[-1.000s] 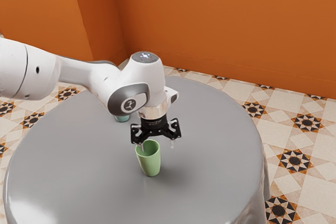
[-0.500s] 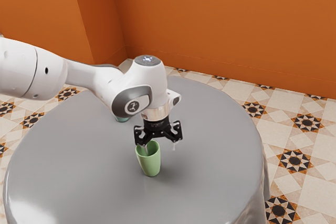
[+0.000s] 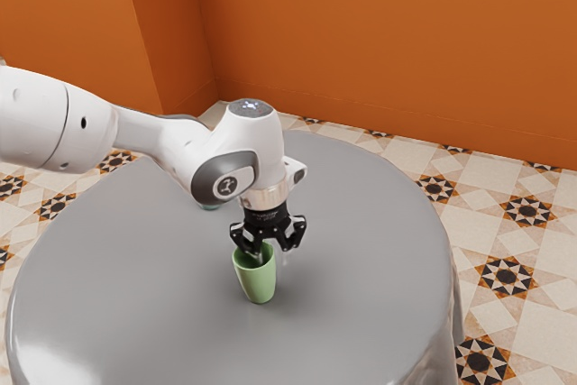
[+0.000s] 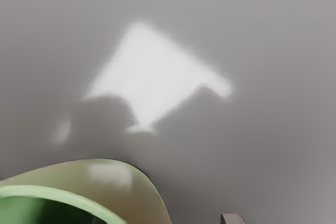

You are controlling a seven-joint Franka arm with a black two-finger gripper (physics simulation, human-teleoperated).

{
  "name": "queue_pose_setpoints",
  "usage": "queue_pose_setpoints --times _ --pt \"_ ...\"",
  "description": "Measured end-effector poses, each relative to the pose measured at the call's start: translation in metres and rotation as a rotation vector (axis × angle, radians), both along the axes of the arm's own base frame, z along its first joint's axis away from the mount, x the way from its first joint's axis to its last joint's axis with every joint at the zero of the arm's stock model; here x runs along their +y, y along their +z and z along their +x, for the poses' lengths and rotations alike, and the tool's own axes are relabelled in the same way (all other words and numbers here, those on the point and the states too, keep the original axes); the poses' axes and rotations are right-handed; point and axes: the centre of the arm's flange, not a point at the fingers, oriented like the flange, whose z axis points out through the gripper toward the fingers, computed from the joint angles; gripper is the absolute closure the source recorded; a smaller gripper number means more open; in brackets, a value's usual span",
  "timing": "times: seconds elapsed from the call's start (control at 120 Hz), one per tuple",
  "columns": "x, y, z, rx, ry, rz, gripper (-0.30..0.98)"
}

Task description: Place the right cup onto the left cup

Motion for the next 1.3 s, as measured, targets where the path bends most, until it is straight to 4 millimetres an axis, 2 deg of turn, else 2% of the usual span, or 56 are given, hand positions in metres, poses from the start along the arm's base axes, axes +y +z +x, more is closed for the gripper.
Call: queue_pose_setpoints --times 0.25,0.617,0.742,0.925,1.1,1.3 --pt "0.0 0.0 -0.001 0.004 -0.003 0.002 0.71" --pt "0.004 0.0 0.0 0.005 -0.006 0.013 0.77" --pt "0.007 0.014 0.0 -0.018 -0.009 0.022 0.78" --pt "0.01 0.059 -0.005 -0.058 -0.012 0.06 0.78" --pt "0.038 0.097 -0.01 -0.073 0.025 0.107 0.78" --pt "0.093 0.115 0.0 -0.067 0.078 0.131 0.78"
